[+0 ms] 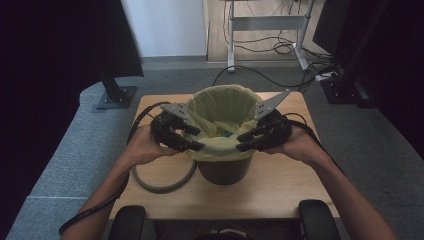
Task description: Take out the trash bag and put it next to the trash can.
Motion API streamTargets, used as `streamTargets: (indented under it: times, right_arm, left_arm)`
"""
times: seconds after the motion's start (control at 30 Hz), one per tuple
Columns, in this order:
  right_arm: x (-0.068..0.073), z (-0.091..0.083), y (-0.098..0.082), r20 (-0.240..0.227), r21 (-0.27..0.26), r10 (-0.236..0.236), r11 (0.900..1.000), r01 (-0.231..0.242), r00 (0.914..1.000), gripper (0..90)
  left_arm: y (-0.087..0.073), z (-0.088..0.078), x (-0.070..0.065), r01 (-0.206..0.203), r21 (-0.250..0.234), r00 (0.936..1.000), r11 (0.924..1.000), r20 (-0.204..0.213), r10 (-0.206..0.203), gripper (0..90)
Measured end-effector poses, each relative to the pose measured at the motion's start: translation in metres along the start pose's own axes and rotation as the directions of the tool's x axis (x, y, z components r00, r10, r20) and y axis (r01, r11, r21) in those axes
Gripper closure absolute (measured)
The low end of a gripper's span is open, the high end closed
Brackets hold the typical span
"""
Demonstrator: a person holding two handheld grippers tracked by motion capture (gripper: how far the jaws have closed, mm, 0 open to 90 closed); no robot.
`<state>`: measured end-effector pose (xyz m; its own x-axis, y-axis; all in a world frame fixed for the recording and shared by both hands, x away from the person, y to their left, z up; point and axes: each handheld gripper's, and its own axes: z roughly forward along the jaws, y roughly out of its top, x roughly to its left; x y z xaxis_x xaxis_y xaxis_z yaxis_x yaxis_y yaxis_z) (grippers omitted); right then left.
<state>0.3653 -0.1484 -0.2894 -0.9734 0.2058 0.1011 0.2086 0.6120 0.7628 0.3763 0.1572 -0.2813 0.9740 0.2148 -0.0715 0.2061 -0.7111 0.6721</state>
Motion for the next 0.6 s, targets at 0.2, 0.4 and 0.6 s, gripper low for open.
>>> streamTargets:
  times: [0.2, 0.4, 0.6]
  right_arm:
    - [0.0, -0.005, 0.007, 0.005, 0.01, -0.01, 1.0, 0.01, 0.9999, 88.4]
    - [-0.005, -0.007, 0.014, 0.046, -0.023, 0.001, 1.0, 0.0, 0.9989, 89.0]
    - [-0.012, -0.01, 0.027, 0.094, -0.065, 0.006, 0.998, 0.0, 0.9956, 89.0]
  left_arm:
    - [0.002, -0.007, 0.0, 0.007, -0.049, 0.9989, 0.9988, 0.046, -0.005, 79.4]
    - [0.007, -0.012, 0.001, 0.038, -0.061, 0.9993, 0.9974, 0.001, -0.038, 72.4]
    - [0.016, -0.006, 0.003, 0.068, -0.075, 0.9974, 0.9949, 0.029, -0.066, 42.7]
